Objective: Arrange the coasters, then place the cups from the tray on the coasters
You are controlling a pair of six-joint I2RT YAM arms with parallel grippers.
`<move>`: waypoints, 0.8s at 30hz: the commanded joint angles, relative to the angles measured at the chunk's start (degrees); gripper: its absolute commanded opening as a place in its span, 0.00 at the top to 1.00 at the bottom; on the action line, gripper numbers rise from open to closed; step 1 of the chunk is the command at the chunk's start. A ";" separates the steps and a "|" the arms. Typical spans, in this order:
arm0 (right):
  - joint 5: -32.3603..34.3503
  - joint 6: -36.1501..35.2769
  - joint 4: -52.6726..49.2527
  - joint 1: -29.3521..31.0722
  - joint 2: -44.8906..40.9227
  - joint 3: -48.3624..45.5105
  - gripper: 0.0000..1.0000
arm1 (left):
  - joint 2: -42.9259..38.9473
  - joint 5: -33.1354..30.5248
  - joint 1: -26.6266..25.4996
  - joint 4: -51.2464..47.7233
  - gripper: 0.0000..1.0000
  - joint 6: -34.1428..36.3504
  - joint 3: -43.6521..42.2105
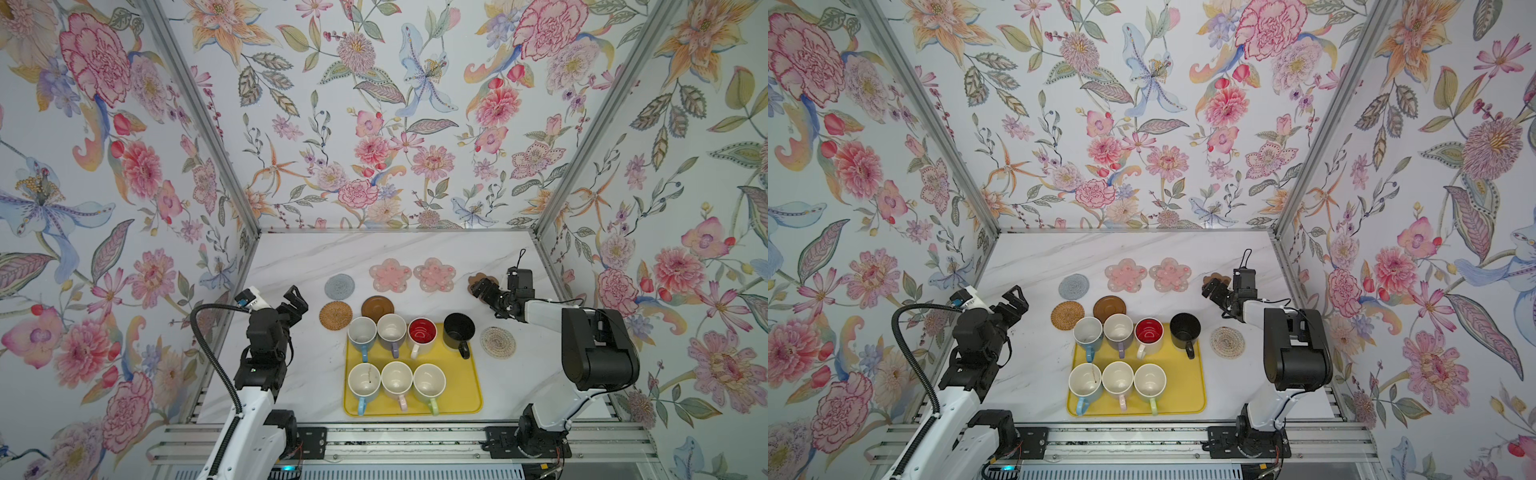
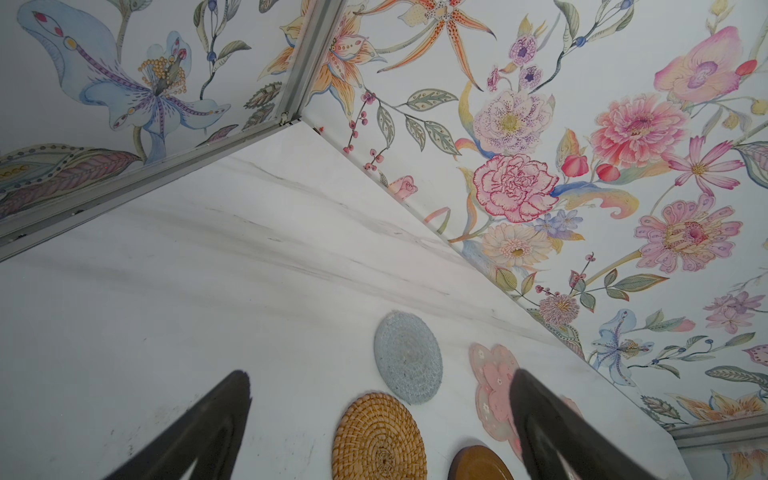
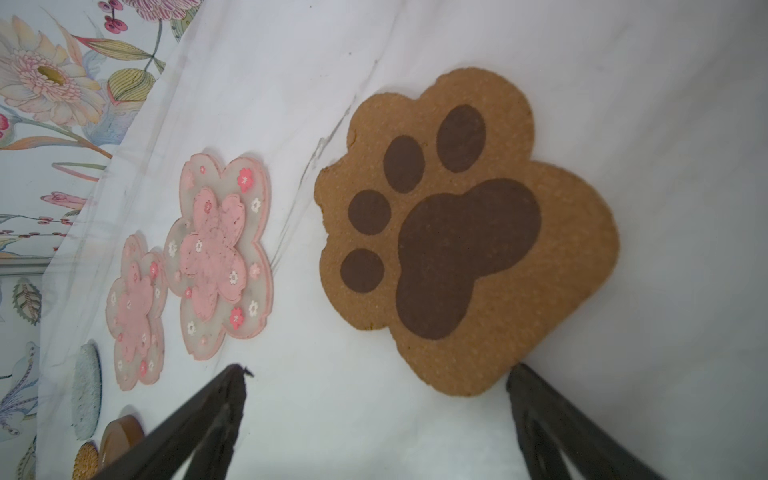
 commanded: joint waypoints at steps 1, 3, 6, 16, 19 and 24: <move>-0.31 1.09 -2.83 2.08 1.77 1.04 0.01 | -0.89 -0.95 0.33 -0.81 0.01 0.27 1.30; 0.73 0.17 -4.27 2.39 0.40 1.00 0.01 | -0.94 -0.94 0.32 -0.87 0.01 0.25 1.24; 3.04 -1.95 -7.18 1.50 -3.25 0.49 0.01 | -0.98 -1.05 0.33 -1.03 0.01 0.47 1.28; 9.67 -7.14 -13.17 -4.51 -7.30 0.27 0.01 | -0.05 -0.86 0.33 0.16 0.01 0.57 0.77; 13.22 -10.77 -17.40 -4.40 -3.87 4.89 0.01 | 0.37 -1.56 0.33 -0.86 0.01 1.70 0.89; 12.58 -16.54 -21.73 -3.87 0.45 11.05 0.01 | 0.85 -2.02 0.41 -1.43 0.01 2.08 0.67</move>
